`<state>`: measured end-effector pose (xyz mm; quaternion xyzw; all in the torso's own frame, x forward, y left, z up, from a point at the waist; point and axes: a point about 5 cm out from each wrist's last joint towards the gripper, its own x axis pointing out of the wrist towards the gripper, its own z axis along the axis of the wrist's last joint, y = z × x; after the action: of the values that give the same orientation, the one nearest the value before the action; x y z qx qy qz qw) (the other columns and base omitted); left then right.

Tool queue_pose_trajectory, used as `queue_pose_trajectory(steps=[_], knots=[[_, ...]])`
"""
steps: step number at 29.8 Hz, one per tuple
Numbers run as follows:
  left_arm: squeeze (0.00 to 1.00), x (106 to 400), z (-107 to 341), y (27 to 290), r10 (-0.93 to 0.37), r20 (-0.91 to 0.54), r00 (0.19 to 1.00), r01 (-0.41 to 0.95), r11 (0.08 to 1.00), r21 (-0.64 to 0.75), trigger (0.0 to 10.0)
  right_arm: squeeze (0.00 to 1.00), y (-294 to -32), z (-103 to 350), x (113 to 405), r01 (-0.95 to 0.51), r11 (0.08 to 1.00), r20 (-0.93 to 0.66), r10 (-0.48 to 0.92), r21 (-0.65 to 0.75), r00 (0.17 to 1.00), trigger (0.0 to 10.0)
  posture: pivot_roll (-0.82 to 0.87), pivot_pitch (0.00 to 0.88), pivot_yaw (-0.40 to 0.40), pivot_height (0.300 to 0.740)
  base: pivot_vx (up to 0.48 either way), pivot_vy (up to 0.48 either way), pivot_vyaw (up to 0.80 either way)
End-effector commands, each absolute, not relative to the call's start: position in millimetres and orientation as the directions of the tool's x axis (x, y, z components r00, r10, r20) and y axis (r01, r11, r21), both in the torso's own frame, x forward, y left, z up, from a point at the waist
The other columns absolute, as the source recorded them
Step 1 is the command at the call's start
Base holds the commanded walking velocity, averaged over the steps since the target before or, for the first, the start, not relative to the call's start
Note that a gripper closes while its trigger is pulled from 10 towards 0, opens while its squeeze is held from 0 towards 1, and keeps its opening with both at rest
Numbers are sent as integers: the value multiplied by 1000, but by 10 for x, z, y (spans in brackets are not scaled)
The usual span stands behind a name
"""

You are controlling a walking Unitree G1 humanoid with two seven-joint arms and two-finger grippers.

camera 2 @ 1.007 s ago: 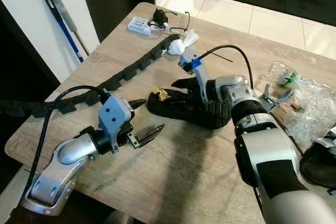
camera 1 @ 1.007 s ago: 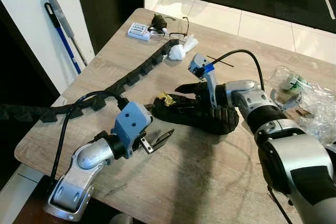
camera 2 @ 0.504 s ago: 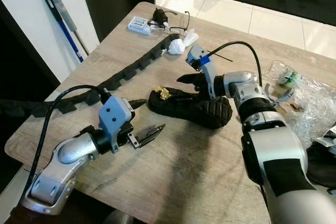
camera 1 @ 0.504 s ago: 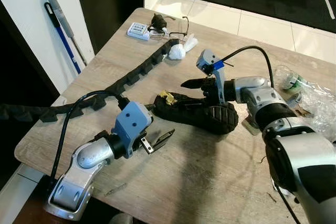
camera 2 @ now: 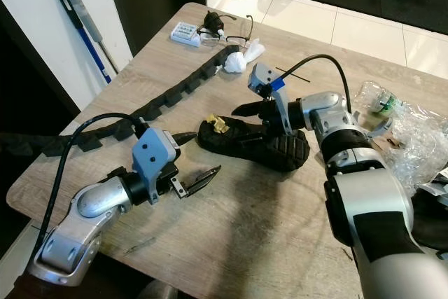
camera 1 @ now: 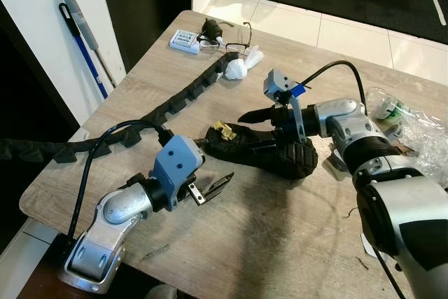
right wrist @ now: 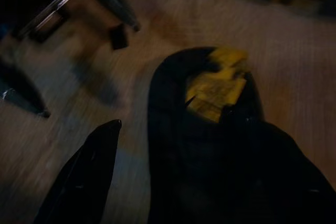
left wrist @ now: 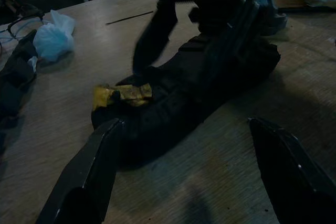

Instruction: Picking trash to rubbish bin

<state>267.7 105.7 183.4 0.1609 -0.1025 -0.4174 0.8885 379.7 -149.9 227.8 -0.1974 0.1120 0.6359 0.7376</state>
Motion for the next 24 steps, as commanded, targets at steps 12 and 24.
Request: queue_pose_trajectory(steps=[12, 24], knots=[[0, 2653, 1794, 1020, -793, 18, 608, 731, 569, 377, 10000, 0, -1652, 2045, 3724, -985, 33, -606, 784, -172, 132, 10000, 61, 247, -43, 740, 0, 0, 0], [0, 2654, 1789, 1017, -797, 10, 603, 736, 562, 377, 10000, 0, -1804, 2137, 3749, -978, 65, -669, 721, -198, 184, 10000, 58, 247, -42, 740, 0, 0, 0]])
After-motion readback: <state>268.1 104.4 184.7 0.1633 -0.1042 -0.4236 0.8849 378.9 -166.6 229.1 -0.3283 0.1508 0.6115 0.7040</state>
